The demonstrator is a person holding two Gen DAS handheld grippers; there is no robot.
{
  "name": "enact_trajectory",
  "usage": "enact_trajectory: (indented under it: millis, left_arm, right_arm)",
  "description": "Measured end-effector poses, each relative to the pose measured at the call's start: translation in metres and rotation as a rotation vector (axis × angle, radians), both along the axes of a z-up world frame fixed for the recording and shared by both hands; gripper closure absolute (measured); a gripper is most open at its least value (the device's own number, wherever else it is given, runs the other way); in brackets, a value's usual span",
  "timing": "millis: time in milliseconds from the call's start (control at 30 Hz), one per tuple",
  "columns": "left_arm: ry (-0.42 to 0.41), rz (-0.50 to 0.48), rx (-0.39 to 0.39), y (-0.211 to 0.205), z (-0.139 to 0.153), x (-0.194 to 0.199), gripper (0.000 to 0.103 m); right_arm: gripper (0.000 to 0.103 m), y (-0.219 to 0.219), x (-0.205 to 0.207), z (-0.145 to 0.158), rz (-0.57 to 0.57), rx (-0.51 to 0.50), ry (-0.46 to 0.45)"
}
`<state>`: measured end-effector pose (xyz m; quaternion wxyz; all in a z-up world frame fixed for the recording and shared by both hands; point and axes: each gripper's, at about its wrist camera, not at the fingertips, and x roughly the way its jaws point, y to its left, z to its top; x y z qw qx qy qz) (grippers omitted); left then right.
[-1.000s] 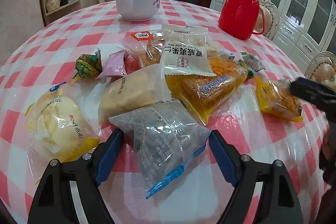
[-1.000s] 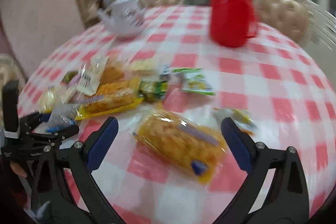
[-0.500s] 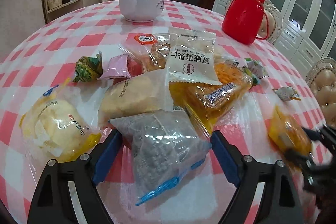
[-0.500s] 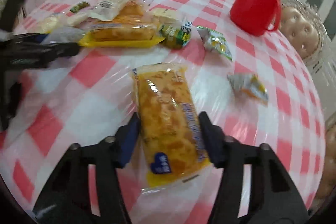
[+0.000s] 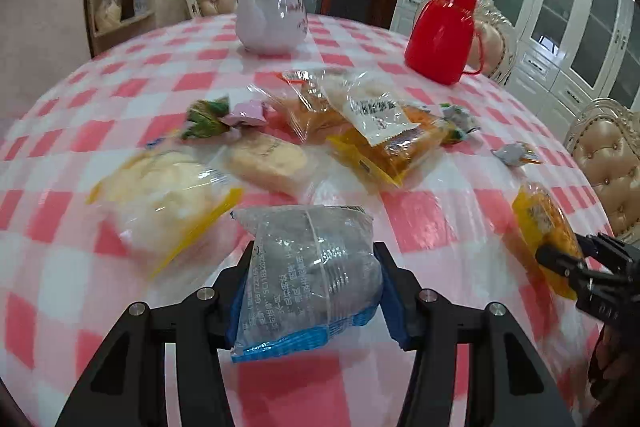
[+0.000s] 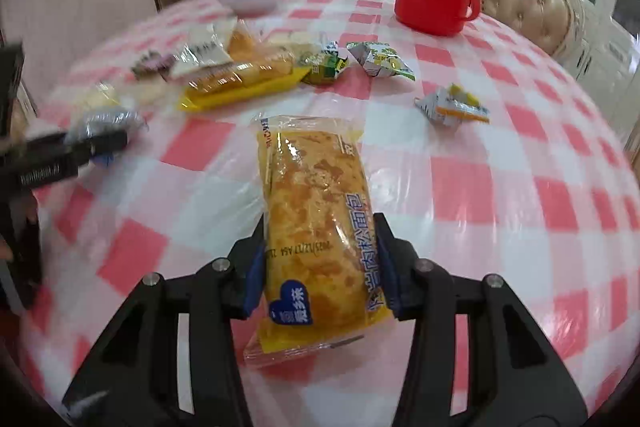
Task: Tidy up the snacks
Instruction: 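Grasp the clear bag of dark snacks with the left tool while the right tool grasps the yellow bread loaf, then carry both snacks to the clear box and release them inside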
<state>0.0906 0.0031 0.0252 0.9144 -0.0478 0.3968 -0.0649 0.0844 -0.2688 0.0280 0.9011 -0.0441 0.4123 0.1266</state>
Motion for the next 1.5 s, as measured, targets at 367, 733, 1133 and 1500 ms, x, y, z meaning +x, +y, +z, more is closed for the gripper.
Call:
enact_trajectory:
  millis: [367,733,1133,1500]
  left_arm:
    - [-0.049,0.045,-0.033,0.030,0.004,-0.067,0.048]
    - [-0.092,0.168,-0.027,0.077,0.008,-0.110,0.048]
    - [-0.139,0.275,0.003,0.130,0.020,-0.171,0.048]
    - [-0.142,0.416,0.039,0.188,0.028,-0.231,0.048]
  right_arm:
    - [0.052,0.051,-0.058,0.013,0.005,-0.002,-0.076]
    - [0.052,0.133,-0.093,0.007,0.138,-0.076,-0.096]
    - [0.052,0.204,-0.128,0.010,0.284,-0.079,-0.122]
    - [0.052,0.280,-0.167,0.010,0.452,-0.086,-0.142]
